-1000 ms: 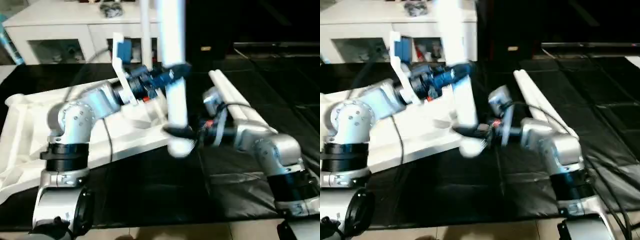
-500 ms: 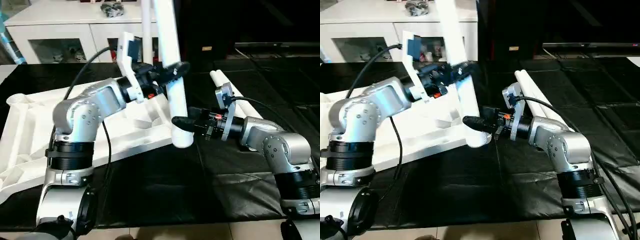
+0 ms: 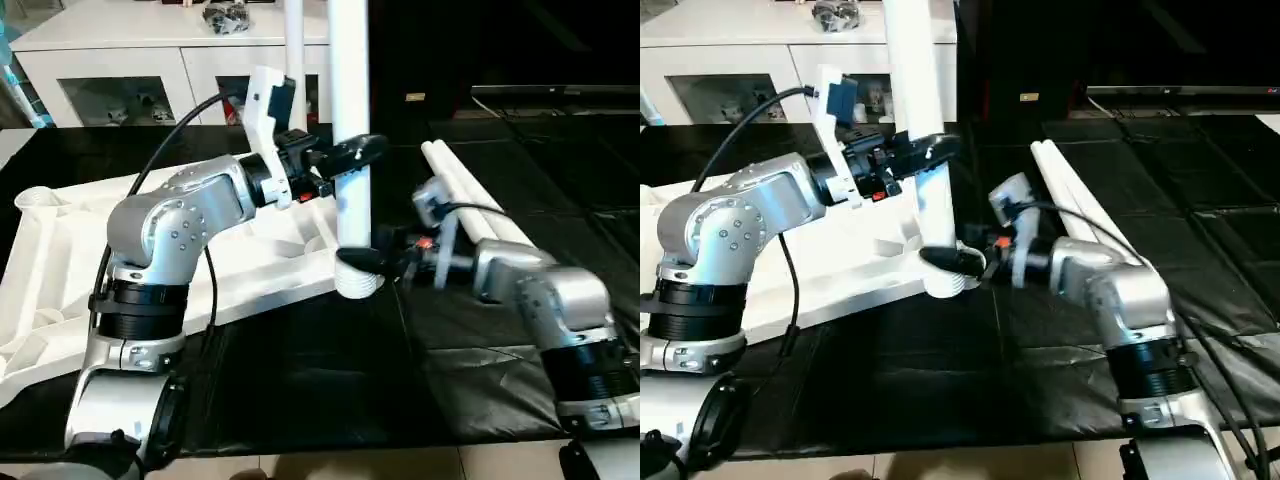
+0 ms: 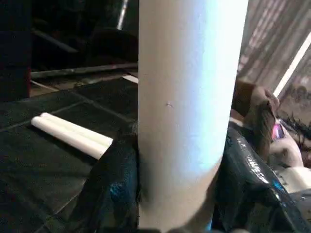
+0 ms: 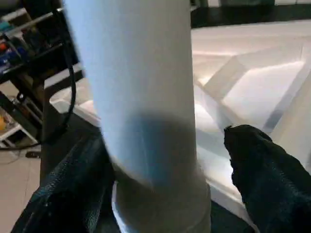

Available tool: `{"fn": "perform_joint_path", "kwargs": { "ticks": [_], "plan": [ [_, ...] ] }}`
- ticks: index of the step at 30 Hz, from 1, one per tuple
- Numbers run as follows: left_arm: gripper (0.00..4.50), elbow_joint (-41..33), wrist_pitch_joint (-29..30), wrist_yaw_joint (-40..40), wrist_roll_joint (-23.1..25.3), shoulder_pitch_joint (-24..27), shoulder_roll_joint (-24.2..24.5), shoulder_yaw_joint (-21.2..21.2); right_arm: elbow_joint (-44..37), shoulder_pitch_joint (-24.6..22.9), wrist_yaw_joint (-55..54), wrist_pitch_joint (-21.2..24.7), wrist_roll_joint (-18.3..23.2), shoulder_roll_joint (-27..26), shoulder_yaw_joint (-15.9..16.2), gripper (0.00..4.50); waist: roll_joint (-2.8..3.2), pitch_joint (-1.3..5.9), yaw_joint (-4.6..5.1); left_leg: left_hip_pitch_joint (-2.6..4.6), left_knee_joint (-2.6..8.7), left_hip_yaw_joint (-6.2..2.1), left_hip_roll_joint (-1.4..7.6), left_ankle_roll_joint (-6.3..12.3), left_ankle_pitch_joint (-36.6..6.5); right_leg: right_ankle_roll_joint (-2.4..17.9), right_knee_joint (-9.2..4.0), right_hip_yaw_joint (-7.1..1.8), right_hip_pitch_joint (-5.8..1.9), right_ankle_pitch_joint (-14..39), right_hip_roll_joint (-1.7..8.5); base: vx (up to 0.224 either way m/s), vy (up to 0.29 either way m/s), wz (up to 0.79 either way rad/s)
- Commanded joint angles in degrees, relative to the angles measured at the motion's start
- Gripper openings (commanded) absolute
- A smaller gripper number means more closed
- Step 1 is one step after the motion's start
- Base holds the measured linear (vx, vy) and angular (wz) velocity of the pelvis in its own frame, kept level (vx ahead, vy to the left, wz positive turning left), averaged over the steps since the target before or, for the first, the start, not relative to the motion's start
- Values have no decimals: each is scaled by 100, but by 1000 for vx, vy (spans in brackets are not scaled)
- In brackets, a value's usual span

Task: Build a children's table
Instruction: Insert table leg to table base

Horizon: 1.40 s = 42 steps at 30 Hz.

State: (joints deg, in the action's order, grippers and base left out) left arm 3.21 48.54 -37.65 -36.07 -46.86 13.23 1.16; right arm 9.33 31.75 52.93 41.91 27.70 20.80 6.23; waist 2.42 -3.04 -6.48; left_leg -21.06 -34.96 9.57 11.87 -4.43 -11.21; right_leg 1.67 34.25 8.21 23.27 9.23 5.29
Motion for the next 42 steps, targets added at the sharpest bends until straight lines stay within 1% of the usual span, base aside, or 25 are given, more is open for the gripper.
{"fn": "perform_joint_path", "kwargs": {
  "ticks": [1,2,3,6,8,10,11,12,14,17,18,20,21,26,27,33,34,39,41,42],
  "plan": [
    [181,-137,-78,-91,67,-119,52,-53,2,114,-35,-11,-22,-14,52,384,-59,477,-1,9,329,-11,100,219,-393,769,-369,-337,-408,1283,321,0,0,0],
    [181,-141,-80,-116,70,-123,61,-77,1,117,-26,-6,-18,-22,58,384,-60,476,2,6,330,-13,101,222,-388,776,-365,-337,-412,1267,321,0,0,0],
    [181,-193,-88,-243,79,-122,119,-208,1,130,5,-23,-17,-54,59,358,-57,479,2,13,330,-14,105,230,-395,779,-360,-341,-406,1252,320,0,0,0],
    [181,-240,-100,-312,94,-112,149,-286,23,143,10,-53,-22,-85,47,348,-50,480,4,12,332,-17,110,226,-391,812,-350,-342,-410,1198,324,0,0,0],
    [181,-265,-107,-371,116,-110,169,-349,59,158,34,-141,-34,-119,38,325,-49,478,8,13,334,-16,113,218,-400,821,-349,-343,-408,1193,324,0,0,0],
    [181,-266,-109,-412,132,-113,185,-382,77,167,55,-228,-57,-138,40,307,-39,476,5,21,335,-14,113,207,-456,818,-358,-343,-402,1240,326,0,0,0],
    [181,-265,-111,-416,137,-113,186,-387,77,168,57,-229,-57,-138,40,307,-41,472,9,18,337,-15,113,200,-472,812,-361,-342,-402,1258,327,0,0,0],
    [181,-250,-136,-439,169,-111,197,-424,67,172,72,-218,-53,-139,45,279,-37,475,11,16,335,-17,110,191,-456,801,-359,-342,-410,1251,322,0,0,0],
    [181,-239,-153,-441,178,-113,201,-437,59,170,87,-202,-51,-131,52,279,-41,477,10,13,334,-17,109,191,-437,804,-353,-344,-413,1221,320,0,0,0],
    [181,-230,-167,-473,197,-116,222,-458,49,137,133,-263,-98,-103,87,248,-25,478,6,11,330,-17,106,185,-441,800,-354,-341,-413,1236,322,0,0,0],
    [181,-231,-167,-476,197,-116,223,-461,46,134,135,-264,-96,-104,86,241,-37,479,8,5,330,-17,104,185,-431,790,-354,-341,-419,1225,320,0,0,0],
    [181,-230,-168,-485,194,-115,230,-473,43,128,142,-268,-97,-108,86,223,-33,478,9,9,331,-19,109,190,-435,789,-351,-340,-415,1228,319,0,0,0],
    [181,-233,-170,-498,191,-119,239,-491,41,119,152,-276,-102,-110,92,223,-26,477,9,11,331,-20,110,188,-442,799,-352,-342,-411,1226,318,0,0,0],
    [180,-247,-163,-540,189,-125,259,-530,25,109,178,-294,-126,-108,119,205,-33,476,11,12,333,-20,106,185,-469,798,-355,-341,-412,1245,315,0,0,0],
    [180,-250,-157,-545,189,-128,259,-537,23,108,179,-296,-125,-114,119,203,-24,475,9,15,333,-21,108,185,-482,798,-360,-339,-409,1269,317,0,0,0],
    [180,-243,-141,-553,175,-142,244,-525,76,118,160,-370,-138,-157,93,200,-22,480,9,9,331,-23,105,183,-475,816,-351,-340,-417,1216,317,0,0,0],
    [180,-241,-136,-557,170,-144,245,-519,84,121,157,-357,-104,-179,61,200,-15,481,10,5,330,-25,105,185,-470,819,-349,-339,-419,1209,316,0,0,0],
    [180,-272,-54,-545,71,-177,220,-449,91,126,129,-349,-51,-209,16,199,-20,479,11,9,330,-21,102,177,-497,814,-355,-338,-418,1232,314,0,0,0],
    [180,-289,-41,-547,52,-181,214,-443,99,126,126,-354,-49,-211,13,199,-16,476,11,10,332,-24,105,173,-506,807,-360,-337,-416,1258,314,0,0,0],
    [180,-301,-29,-550,34,-183,209,-435,106,128,127,-356,-47,-214,12,199,-1,480,7,12,332,-27,106,168,-501,810,-353,-337,-416,1242,315,0,0,0]
  ]
}}
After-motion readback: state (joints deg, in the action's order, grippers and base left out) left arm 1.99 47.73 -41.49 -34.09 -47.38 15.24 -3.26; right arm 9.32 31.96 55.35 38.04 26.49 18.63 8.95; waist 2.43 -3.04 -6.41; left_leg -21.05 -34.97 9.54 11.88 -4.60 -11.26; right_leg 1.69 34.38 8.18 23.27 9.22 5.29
